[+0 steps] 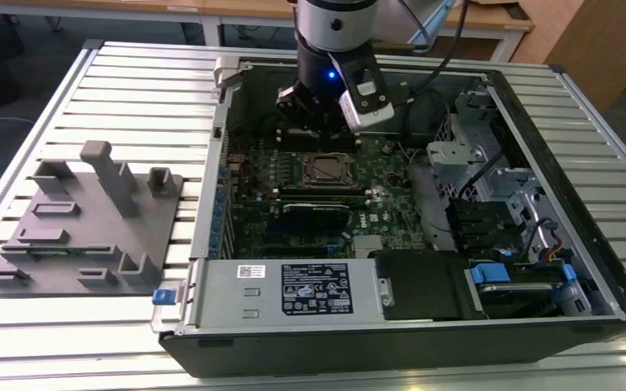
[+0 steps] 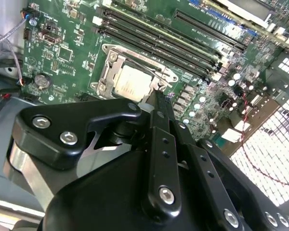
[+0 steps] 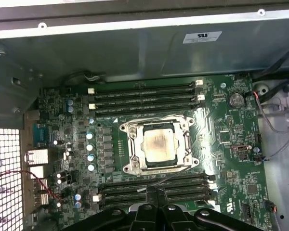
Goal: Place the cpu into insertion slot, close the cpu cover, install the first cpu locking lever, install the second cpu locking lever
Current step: 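Install the second cpu locking lever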
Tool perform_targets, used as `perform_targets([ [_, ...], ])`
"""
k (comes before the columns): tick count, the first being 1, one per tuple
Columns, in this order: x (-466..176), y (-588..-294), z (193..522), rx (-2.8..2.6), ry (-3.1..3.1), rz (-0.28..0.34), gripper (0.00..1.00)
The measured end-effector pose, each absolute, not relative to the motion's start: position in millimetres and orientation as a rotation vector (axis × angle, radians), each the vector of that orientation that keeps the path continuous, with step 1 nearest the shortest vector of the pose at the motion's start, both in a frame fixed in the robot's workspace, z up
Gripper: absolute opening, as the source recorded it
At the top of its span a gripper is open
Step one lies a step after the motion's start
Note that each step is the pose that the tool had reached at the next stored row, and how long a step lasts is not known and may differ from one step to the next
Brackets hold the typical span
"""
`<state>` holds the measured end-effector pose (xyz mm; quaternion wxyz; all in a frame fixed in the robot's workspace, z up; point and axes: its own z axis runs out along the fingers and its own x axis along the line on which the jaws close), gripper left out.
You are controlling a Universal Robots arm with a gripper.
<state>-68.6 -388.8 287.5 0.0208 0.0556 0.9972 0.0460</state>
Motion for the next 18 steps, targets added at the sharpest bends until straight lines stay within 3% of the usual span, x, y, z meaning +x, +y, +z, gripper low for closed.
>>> perform_targets([
  [18, -69, -389, 272, 0.173, 3.092, 0.143, 0.11],
])
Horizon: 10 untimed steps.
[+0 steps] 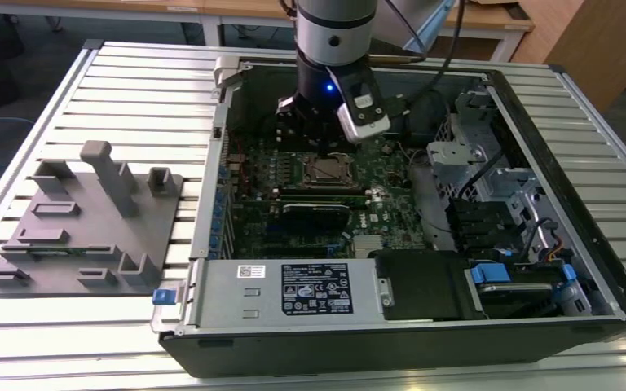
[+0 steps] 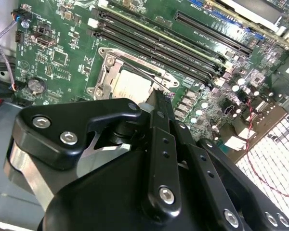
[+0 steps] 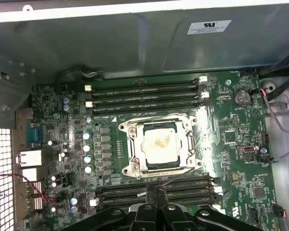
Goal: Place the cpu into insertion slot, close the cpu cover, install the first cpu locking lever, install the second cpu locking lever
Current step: 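Install the second cpu locking lever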
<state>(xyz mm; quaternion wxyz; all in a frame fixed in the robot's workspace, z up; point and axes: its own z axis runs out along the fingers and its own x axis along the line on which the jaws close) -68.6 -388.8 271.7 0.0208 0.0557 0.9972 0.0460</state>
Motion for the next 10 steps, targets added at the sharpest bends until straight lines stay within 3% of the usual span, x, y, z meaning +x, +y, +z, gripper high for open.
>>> perform_targets([
  [10, -68.6, -388.8, 267.7, 0.173, 3.092, 0.142, 0.11],
])
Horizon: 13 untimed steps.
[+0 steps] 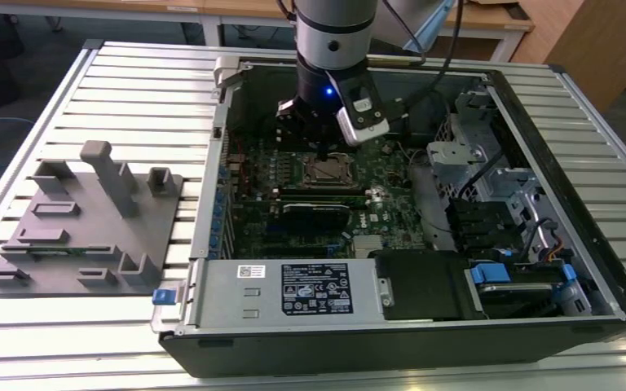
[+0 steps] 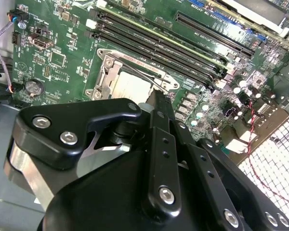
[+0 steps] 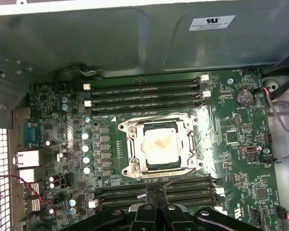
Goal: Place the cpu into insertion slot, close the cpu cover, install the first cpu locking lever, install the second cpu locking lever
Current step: 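Install the second cpu locking lever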
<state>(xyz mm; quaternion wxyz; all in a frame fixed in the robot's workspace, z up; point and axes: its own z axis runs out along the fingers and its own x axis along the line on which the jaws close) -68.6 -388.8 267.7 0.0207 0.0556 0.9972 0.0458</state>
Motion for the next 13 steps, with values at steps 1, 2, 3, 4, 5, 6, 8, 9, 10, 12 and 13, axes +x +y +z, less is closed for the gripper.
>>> perform_targets([
  [1, -68.6, -388.8, 267.6, 0.173, 3.092, 0.142, 0.11],
  [2, -68.7, -389.1, 267.5, 0.173, 3.092, 0.143, 0.11],
  [3, -68.7, -389.4, 267.5, 0.173, 3.092, 0.143, 0.11],
  [4, -68.6, -389.9, 267.5, 0.173, 3.092, 0.142, 0.11],
  [5, -68.6, -390.5, 267.5, 0.173, 3.092, 0.143, 0.11],
  [6, -68.6, -391.0, 267.5, 0.173, 3.092, 0.142, 0.11],
  [8, -68.6, -391.9, 267.5, 0.173, 3.092, 0.143, 0.11],
  [9, -68.6, -392.1, 267.5, 0.173, 3.092, 0.143, 0.11],
  [10, -68.7, -392.2, 267.4, 0.173, 3.092, 0.142, 0.11],
  [12, -68.6, -392.3, 266.1, 0.173, 3.092, 0.142, 0.11],
  [13, -68.6, -392.4, 265.1, 0.173, 3.092, 0.142, 0.11],
])
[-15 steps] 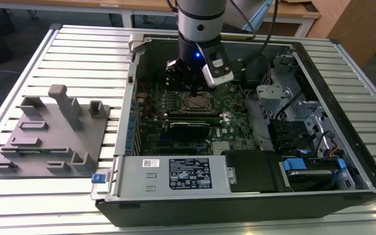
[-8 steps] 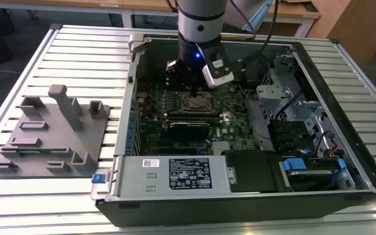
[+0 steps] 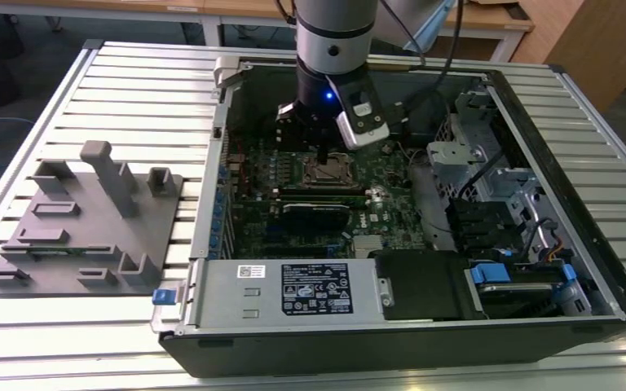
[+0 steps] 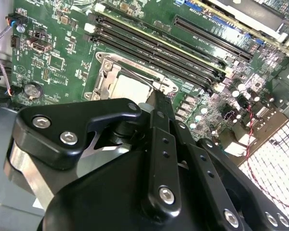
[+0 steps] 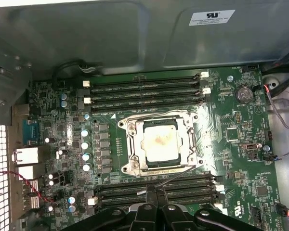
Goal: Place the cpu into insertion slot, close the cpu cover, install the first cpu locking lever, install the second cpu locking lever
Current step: 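Install the second cpu locking lever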
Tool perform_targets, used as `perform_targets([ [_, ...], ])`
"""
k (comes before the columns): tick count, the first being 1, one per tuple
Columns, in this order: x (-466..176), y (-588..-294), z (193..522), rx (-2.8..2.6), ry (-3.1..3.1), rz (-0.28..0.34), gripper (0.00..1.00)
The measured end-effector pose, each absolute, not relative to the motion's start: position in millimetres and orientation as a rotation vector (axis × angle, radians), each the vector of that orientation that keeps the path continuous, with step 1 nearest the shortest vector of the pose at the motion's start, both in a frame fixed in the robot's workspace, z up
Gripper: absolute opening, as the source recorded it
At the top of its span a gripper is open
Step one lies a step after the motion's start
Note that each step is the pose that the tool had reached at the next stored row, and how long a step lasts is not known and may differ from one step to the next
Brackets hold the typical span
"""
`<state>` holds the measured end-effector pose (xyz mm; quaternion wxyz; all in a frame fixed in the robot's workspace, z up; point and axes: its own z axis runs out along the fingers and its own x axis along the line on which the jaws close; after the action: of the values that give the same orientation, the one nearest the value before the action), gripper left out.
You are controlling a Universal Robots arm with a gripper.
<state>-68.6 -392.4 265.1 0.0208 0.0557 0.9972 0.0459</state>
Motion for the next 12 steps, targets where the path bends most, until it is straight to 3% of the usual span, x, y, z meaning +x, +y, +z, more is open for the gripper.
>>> perform_targets([
  [12, -68.6, -392.4, 255.2, 0.173, 3.092, 0.142, 0.11],
])
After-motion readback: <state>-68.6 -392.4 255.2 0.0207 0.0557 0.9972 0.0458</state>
